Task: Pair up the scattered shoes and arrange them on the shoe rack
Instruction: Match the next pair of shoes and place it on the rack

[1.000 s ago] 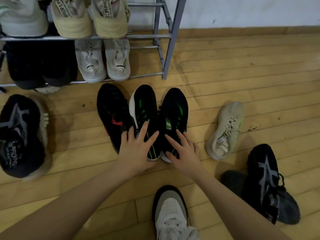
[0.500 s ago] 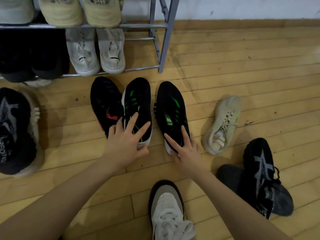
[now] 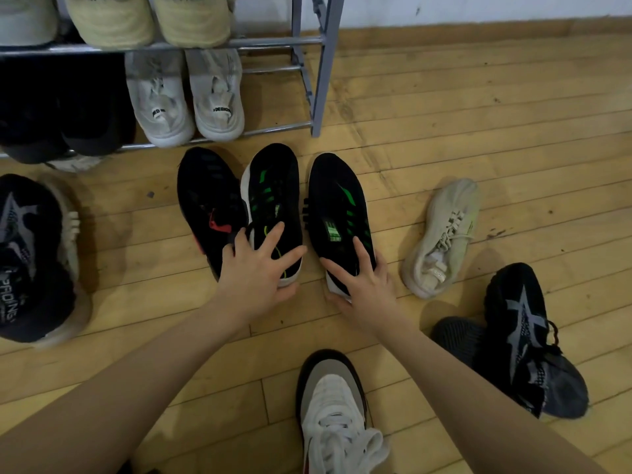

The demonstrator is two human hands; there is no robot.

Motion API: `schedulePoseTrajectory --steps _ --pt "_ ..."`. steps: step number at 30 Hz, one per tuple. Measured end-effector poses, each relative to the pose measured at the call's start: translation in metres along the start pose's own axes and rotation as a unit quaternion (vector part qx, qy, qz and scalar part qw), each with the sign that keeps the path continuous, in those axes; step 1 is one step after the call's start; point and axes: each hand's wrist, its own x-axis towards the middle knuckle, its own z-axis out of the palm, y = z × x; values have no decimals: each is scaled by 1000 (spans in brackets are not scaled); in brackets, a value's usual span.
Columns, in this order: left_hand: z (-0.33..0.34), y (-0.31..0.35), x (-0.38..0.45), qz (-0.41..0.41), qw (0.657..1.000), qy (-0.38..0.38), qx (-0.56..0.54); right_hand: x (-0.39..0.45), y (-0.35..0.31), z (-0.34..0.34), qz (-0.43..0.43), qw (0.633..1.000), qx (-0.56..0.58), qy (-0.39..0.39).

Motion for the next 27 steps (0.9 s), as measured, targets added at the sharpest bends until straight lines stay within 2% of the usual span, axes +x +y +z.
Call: schedulePoseTrajectory --steps 2,6,11,19,27 --pt "0 -4 -1 -4 999 36 -34 -1 -3 -2 5 999 33 2" --pt "-11 -9 -2 -5 991 97 -95 -2 -13 -24 13 991 116 70" --pt "-43 -13 -14 -19 978 143 -154 -9 -31 -58 29 973 168 156" --pt "-123 -29 -39 -18 967 214 -139 -13 -60 -140 4 958 170 231" --pt "-202 -37 -72 -35 940 313 -131 -34 -105 -212 -37 936 172 305"
